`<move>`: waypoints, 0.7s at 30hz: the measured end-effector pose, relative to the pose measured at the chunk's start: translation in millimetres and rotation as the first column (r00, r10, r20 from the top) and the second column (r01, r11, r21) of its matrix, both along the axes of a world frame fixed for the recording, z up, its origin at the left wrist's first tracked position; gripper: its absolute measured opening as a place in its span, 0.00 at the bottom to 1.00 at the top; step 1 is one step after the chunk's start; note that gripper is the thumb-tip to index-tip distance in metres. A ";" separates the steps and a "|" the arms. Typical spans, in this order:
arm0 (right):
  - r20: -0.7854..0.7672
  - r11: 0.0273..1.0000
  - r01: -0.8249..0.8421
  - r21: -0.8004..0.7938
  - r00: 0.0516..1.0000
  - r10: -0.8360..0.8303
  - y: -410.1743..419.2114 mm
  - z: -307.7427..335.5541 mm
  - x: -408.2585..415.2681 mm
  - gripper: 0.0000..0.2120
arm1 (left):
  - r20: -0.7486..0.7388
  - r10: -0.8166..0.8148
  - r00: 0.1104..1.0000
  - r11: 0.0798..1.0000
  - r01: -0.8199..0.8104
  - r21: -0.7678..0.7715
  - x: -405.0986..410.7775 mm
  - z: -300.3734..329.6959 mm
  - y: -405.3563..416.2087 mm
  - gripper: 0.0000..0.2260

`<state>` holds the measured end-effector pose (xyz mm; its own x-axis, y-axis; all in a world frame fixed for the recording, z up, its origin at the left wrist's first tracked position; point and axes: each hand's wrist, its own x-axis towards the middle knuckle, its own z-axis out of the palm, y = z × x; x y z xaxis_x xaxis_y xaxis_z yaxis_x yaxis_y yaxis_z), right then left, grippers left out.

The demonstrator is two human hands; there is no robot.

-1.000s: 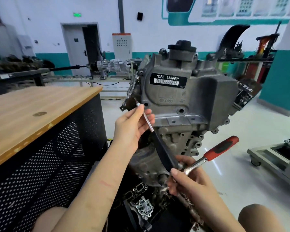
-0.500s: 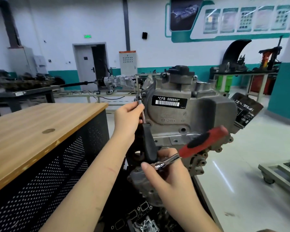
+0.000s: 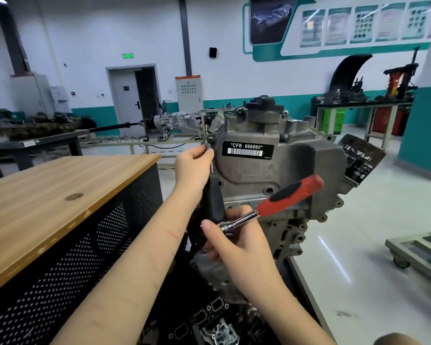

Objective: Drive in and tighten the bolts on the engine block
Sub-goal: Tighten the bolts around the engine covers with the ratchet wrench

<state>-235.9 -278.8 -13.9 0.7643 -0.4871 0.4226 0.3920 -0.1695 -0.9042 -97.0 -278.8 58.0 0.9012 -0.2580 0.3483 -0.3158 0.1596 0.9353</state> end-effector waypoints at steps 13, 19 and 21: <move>0.012 0.985 -0.082 0.151 0.997 0.081 2.7 9.9 4.1 0.10 | 0.025 -0.011 1.000 0.998 0.010 0.067 0.0 6.2 -0.7 0.12; 0.017 0.983 -0.087 0.164 0.996 0.086 3.3 9.4 3.9 0.09 | 0.027 -0.013 1.000 0.998 0.011 0.067 -1.5 5.4 -0.4 0.13; 0.027 0.979 -0.094 0.180 0.995 0.091 4.2 10.9 4.1 0.09 | 0.034 -0.008 0.999 0.997 0.005 0.077 -1.3 6.0 0.1 0.13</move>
